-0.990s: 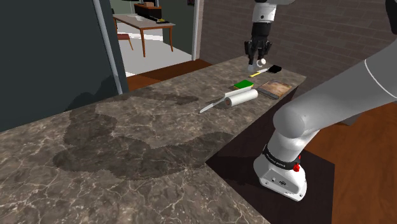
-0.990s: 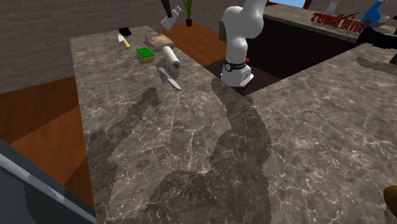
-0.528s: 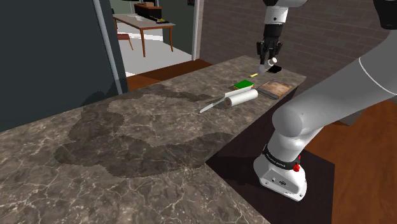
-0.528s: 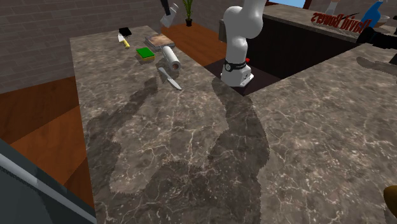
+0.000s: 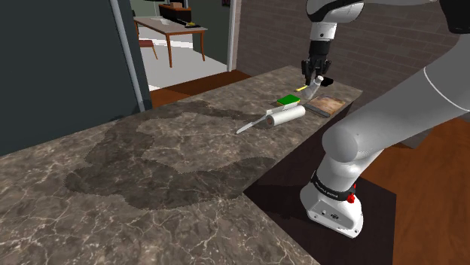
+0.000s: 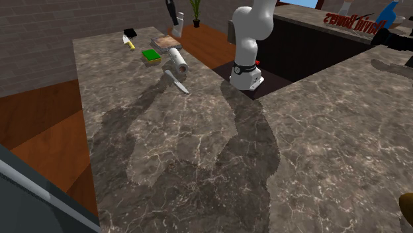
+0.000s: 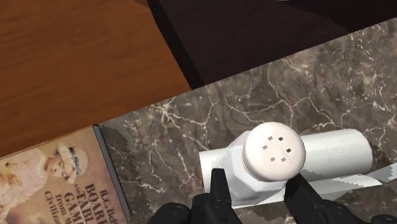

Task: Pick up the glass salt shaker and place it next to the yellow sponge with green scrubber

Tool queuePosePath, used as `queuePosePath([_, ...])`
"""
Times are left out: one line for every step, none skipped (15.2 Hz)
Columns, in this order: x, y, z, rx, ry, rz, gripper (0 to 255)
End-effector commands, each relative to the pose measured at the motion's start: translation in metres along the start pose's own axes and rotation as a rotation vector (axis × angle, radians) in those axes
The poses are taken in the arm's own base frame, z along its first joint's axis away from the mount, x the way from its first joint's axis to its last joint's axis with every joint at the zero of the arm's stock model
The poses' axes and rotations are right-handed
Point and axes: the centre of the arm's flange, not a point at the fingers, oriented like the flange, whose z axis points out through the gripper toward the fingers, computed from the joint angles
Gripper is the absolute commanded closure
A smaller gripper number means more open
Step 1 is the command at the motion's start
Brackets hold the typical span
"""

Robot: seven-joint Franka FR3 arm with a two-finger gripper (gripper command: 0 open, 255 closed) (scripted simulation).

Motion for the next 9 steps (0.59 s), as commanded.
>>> queuePosePath([0.003, 0.000, 0.010, 0.000, 0.001, 0.000, 255])
queuePosePath([0.004, 0.001, 0.015, 0.000, 0.001, 0.000, 255])
queuePosePath([0.005, 0.001, 0.020, 0.000, 0.001, 0.000, 255])
queuePosePath([0.006, 0.001, 0.025, 0.000, 0.001, 0.000, 255])
queuePosePath([0.007, 0.001, 0.030, 0.000, 0.001, 0.000, 255])
queuePosePath([0.008, 0.001, 0.035, 0.000, 0.001, 0.000, 255])
queuePosePath([0.010, 0.001, 0.041, 0.000, 0.001, 0.000, 255])
queuePosePath([0.011, 0.001, 0.046, 0.000, 0.001, 0.000, 255])
queuePosePath([0.012, 0.002, 0.051, 0.000, 0.001, 0.000, 255])
